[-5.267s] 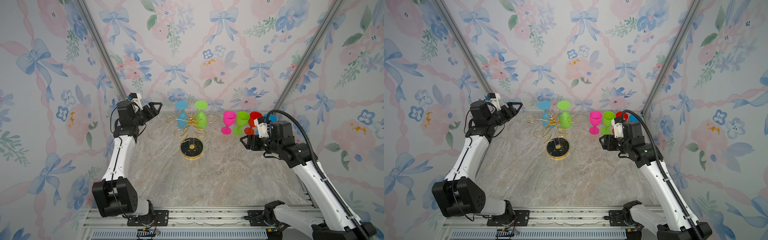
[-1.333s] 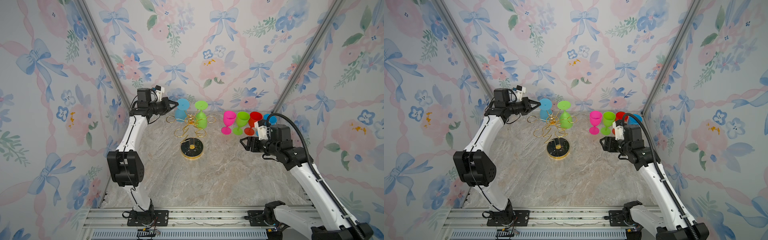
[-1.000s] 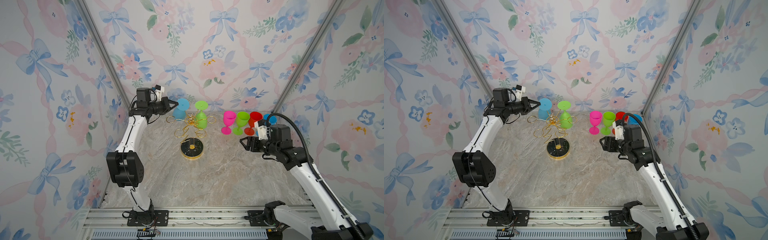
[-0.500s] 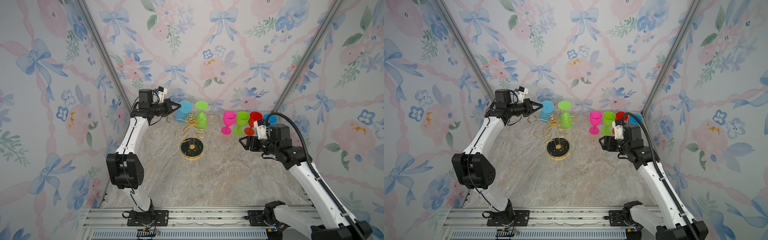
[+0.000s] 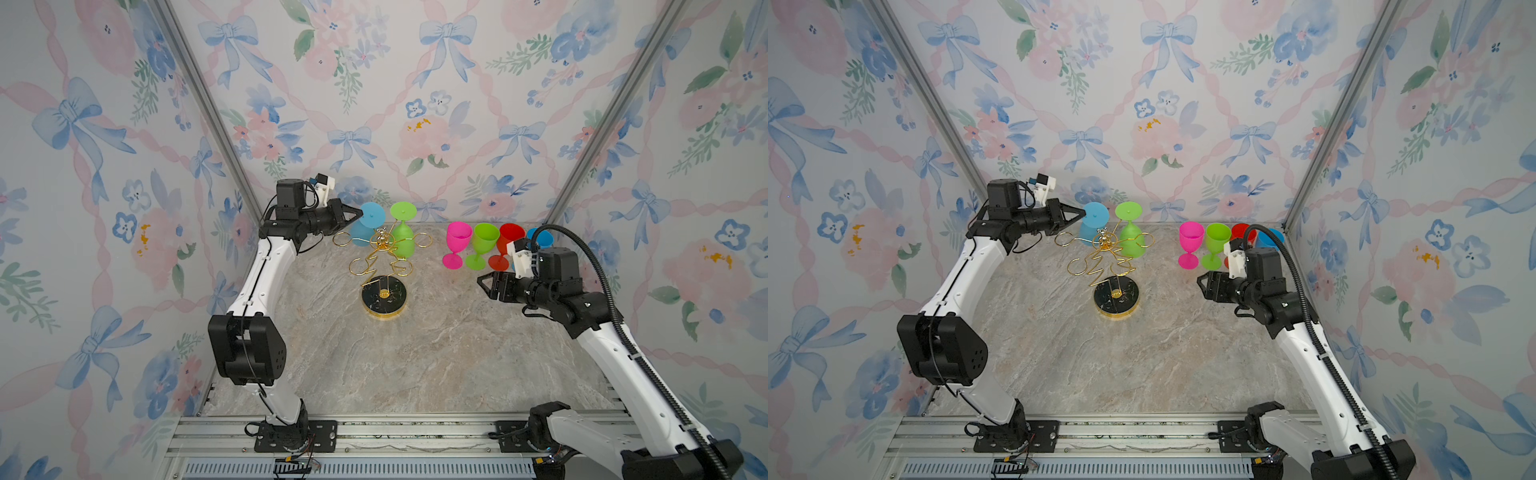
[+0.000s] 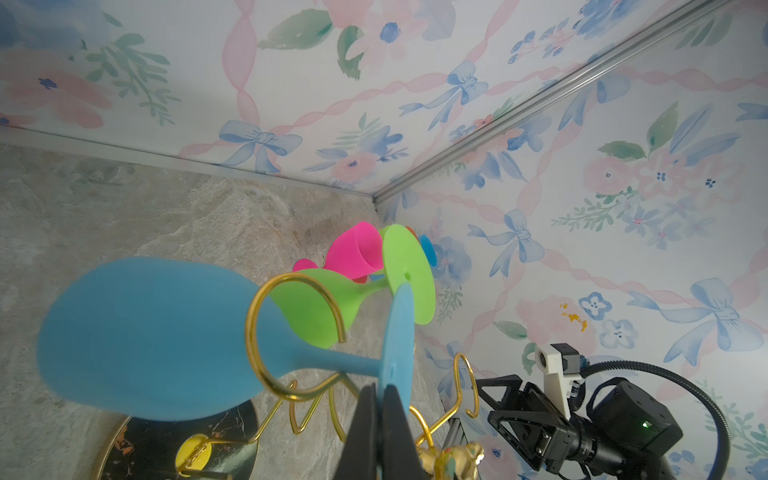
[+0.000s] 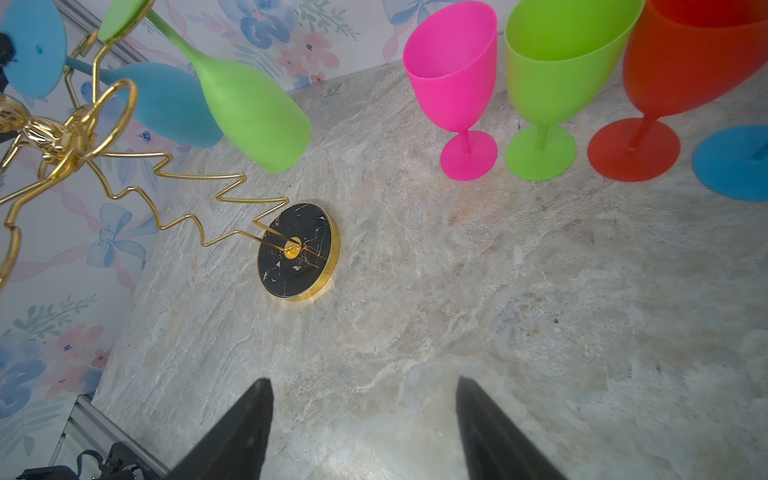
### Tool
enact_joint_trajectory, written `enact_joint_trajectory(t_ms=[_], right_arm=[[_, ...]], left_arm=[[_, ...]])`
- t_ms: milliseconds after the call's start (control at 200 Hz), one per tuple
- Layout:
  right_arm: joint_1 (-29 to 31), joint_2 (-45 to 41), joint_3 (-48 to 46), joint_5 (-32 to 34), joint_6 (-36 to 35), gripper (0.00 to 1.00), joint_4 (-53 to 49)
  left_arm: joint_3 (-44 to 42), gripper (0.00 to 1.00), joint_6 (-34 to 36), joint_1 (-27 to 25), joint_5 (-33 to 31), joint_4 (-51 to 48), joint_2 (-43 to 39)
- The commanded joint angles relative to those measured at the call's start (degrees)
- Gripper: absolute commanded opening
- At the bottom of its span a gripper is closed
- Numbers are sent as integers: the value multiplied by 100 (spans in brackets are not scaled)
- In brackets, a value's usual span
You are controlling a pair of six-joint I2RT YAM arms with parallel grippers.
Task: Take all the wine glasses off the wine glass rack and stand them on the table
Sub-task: 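Close the left gripper on the light-blue glass's foot hanging on the rack, then pull the light-blue glass off its rack hook toward the robot with the left gripper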
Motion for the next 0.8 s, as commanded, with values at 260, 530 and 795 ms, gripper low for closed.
enact_joint_trajectory(t_ms=[260,530,795], right_arm=[[-44,-46,-94,-76,68,72,98],[-44,-79,-124,-41,59,72,65],[-44,-55,-127,-36,68,72,75]], left_arm=[[-80,0,77,-147,88,-21,-110],[166,0,51,-234,79,-26,97],[453,0,33,-232,113,-28,354]])
